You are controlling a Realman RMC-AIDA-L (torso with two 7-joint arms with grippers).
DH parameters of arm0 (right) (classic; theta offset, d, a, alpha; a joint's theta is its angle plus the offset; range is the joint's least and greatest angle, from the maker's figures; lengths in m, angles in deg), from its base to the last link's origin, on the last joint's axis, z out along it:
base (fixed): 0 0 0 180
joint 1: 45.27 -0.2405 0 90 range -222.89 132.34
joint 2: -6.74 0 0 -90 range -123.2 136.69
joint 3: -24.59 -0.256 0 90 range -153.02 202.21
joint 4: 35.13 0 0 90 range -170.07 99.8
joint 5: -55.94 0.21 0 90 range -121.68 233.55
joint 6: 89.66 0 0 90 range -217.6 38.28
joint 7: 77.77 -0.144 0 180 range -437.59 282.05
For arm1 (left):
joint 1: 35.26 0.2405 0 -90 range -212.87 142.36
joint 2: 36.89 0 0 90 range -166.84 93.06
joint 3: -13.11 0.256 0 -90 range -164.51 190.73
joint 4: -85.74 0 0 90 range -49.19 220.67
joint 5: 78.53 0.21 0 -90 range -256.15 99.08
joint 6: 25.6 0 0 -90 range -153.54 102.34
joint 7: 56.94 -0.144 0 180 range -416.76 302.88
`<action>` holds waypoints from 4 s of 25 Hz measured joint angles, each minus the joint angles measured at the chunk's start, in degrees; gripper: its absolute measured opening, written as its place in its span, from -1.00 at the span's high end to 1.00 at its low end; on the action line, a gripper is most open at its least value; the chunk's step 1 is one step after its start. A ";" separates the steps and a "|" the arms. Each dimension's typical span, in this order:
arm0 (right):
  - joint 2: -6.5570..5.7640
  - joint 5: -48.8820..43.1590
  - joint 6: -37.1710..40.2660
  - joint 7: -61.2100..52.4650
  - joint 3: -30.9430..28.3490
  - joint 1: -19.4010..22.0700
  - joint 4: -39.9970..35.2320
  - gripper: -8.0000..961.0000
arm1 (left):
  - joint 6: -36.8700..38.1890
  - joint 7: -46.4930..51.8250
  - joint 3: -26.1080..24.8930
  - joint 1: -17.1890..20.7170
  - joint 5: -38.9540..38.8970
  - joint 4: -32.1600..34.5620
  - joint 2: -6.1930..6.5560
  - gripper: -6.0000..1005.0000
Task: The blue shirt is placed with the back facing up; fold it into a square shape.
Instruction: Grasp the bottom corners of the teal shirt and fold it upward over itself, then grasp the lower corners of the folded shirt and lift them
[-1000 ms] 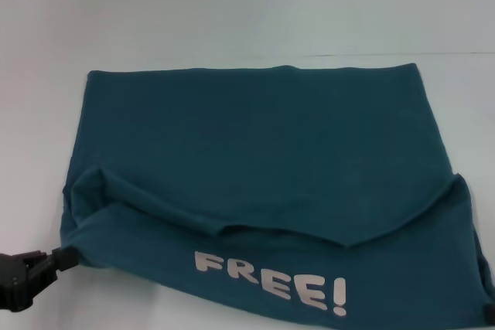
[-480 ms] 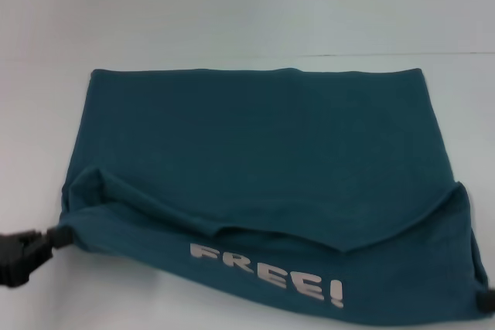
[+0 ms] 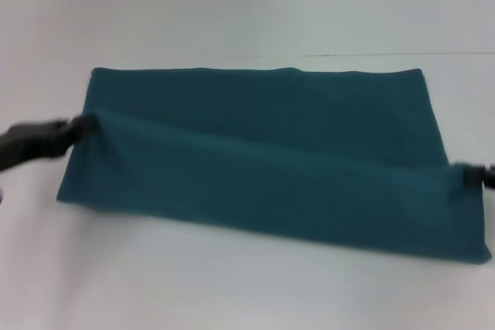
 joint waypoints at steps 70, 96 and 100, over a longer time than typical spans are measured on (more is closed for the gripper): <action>2.76 6.52 -62.84 16.17 8.56 -21.27 18.69 -0.17 | -58.37 -0.82 8.75 -18.53 -9.52 -20.97 -1.20 0.05; -0.96 19.74 -10.93 -10.76 8.67 -2.01 5.13 -0.65 | -31.13 -2.24 9.30 -0.77 -8.94 -7.86 -1.33 -0.78; -1.78 18.90 -10.30 -12.79 8.79 -0.71 5.13 -0.65 | -32.65 -3.72 9.13 0.24 -7.73 -7.87 -1.32 -0.78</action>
